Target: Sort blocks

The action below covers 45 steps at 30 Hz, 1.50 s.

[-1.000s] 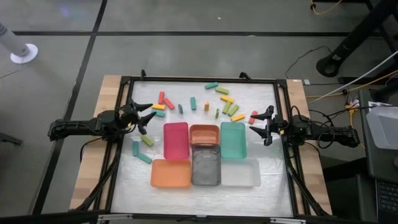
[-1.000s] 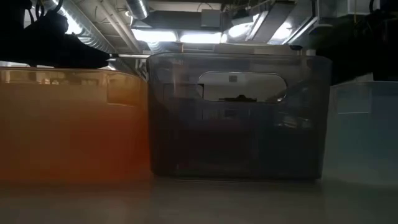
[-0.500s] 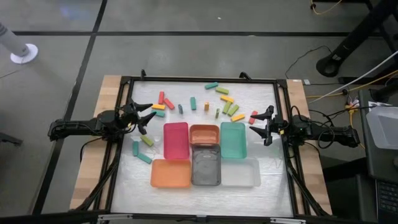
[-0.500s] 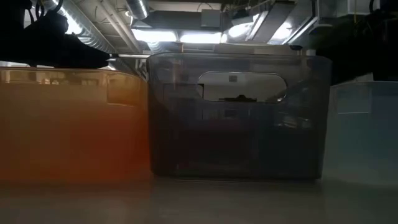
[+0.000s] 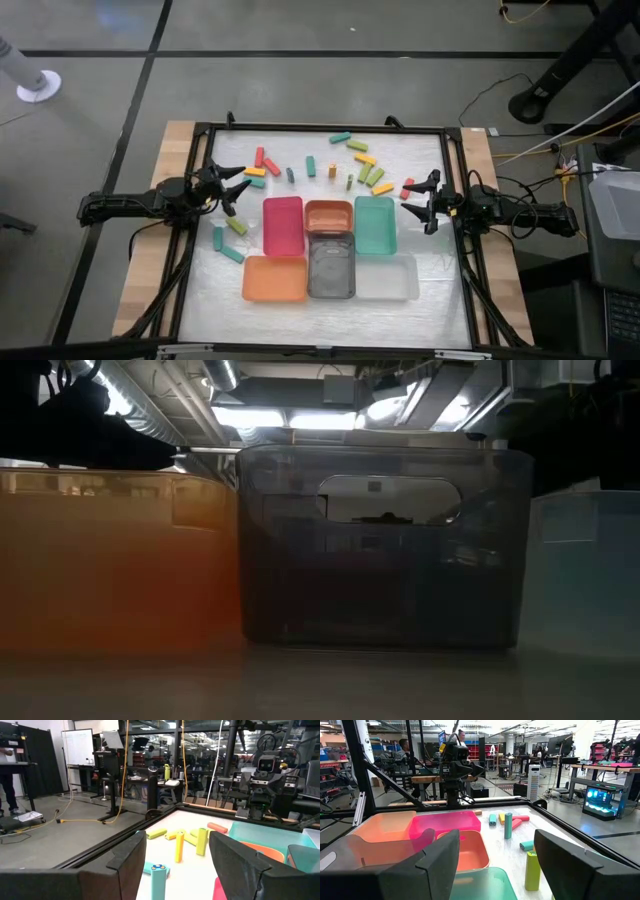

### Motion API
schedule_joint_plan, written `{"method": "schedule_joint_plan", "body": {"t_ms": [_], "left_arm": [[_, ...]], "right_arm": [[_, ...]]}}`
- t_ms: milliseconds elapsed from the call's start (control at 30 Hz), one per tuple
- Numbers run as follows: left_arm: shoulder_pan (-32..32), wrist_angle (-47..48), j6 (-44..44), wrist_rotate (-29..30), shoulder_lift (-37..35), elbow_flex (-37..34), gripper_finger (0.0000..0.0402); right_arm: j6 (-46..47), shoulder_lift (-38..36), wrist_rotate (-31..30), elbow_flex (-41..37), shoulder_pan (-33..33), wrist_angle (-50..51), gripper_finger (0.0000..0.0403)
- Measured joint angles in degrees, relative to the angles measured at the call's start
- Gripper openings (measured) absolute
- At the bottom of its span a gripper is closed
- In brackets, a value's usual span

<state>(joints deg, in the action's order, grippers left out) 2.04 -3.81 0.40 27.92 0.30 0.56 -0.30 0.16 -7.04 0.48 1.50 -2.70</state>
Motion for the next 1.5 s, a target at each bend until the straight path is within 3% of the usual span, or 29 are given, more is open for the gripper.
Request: {"method": "schedule_joint_plan", "body": {"t_ms": [233, 533, 833, 1067, 1300, 1400, 1500], "left_arm": [[0.0, 0.0, -0.61, 0.0, 0.02, 0.0, 0.0208], [0.0, -0.02, -18.09, -0.07, 0.01, -0.01, 0.0208], [0.63, -5.18, -8.72, -2.06, 2.09, 2.03, 0.0208], [5.78, -11.19, -3.94, -1.82, 11.99, 7.19, 0.0208], [12.09, -14.58, 0.2, -3.04, 28.94, 14.67, 0.0208], [14.76, -9.75, 1.24, -5.36, 34.88, 19.25, 0.0208], [17.31, 2.82, 1.77, -6.55, 39.12, 25.0, 0.0208]], "right_arm": [[0.0, -0.01, 0.0, 0.02, 0.0, 0.0, 0.0257], [0.0, 0.0, 0.0, 0.0, 0.0, -0.07, 0.0257], [0.0, -0.01, -0.31, 0.02, 0.01, -0.19, 0.0257], [-0.02, 0.0, -0.92, 0.02, 0.0, -0.81, 0.0257], [-0.05, -0.01, -7.46, -0.01, 0.0, -1.12, 0.0257], [-0.02, 0.0, -8.37, 0.01, 0.0, -1.16, 0.0257], [-0.02, 0.0, -7.65, 0.01, 0.01, -1.12, 0.0257]]}}
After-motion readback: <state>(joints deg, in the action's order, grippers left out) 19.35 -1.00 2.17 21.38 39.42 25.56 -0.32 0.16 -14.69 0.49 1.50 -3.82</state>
